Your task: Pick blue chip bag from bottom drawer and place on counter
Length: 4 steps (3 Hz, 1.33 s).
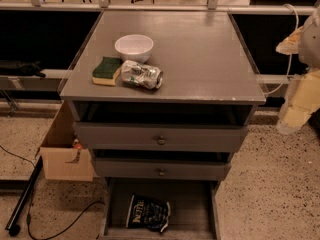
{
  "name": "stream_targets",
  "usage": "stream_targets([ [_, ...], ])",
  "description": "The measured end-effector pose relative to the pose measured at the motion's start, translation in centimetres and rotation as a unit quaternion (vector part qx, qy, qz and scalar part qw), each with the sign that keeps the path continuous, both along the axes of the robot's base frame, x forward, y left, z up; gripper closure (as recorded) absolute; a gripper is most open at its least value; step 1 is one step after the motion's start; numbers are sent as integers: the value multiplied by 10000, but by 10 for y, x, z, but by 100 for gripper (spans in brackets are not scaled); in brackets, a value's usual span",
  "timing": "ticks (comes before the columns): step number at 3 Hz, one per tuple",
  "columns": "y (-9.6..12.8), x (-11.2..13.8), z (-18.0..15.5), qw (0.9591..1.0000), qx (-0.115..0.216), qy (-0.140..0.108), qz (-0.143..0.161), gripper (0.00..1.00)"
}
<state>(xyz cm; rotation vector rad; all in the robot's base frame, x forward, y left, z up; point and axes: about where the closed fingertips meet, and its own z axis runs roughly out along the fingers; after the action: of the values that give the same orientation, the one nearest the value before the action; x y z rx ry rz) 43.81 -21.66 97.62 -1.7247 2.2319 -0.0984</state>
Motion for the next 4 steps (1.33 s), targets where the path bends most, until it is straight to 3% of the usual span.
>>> stream_targets([
  [1, 0, 0, 0, 10000, 0, 0, 0, 0],
  [2, -3, 1, -7, 9995, 296, 13, -72, 0],
  [3, -5, -2, -41, 9938, 1093, 177, -142, 0],
  [4, 11, -3, -84, 9807, 1890, 468, -156, 0],
])
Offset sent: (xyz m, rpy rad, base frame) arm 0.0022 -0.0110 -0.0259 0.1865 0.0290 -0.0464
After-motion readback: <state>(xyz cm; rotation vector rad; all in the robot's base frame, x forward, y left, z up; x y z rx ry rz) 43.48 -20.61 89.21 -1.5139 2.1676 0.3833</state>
